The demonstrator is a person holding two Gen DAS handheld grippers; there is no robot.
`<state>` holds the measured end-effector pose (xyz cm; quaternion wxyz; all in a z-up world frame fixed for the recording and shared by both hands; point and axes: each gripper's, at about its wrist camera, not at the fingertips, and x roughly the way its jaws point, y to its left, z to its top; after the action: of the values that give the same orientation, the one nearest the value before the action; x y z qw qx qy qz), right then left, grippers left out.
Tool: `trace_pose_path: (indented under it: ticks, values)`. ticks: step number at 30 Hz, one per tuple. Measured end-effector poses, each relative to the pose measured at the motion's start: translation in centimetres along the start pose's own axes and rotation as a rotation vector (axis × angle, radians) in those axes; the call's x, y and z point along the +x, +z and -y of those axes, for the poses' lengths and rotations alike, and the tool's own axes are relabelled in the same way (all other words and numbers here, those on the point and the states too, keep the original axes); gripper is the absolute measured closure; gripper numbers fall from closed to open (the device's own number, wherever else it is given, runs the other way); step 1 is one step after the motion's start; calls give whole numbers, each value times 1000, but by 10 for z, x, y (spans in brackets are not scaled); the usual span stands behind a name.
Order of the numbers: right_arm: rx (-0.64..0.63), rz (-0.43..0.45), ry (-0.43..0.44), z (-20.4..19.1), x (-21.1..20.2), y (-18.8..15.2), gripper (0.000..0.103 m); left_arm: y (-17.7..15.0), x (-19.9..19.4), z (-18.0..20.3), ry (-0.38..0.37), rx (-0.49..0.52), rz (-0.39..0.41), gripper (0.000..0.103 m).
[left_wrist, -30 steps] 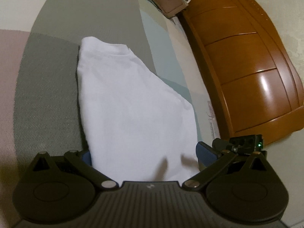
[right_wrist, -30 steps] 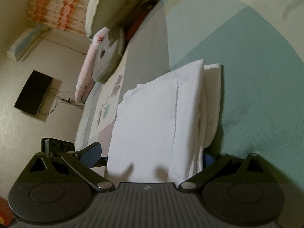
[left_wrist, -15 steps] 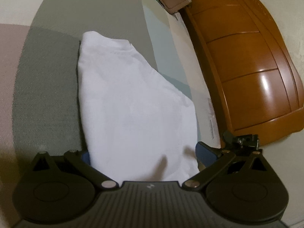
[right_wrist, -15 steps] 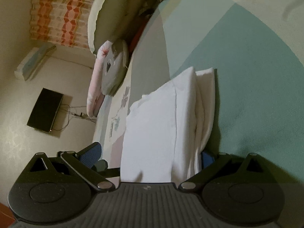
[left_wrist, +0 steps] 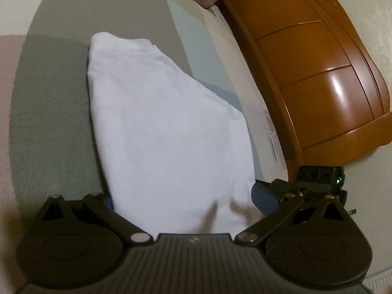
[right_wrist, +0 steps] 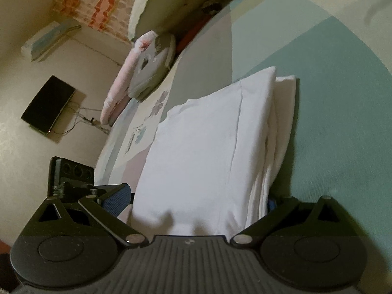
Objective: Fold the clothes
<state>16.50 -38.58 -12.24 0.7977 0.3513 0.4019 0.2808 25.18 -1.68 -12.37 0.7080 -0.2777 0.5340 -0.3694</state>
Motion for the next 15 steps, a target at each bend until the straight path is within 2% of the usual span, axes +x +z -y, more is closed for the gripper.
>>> trace_pose_path:
  ticks: [5,10,12,15]
  values:
    - [-20,14,13,4,-5,-4,3,0,3,3,8,-8,17,4]
    - [-25,46,-33,-3,4,-4,0,-7,16,15,49,33,21,2]
    - [-45,59,-19,-2,1,-8,0,-4,20,13,28,23,30,2]
    - [-63,79,-17,4,-5,-12,9,-2,22,10,2,15,46,3]
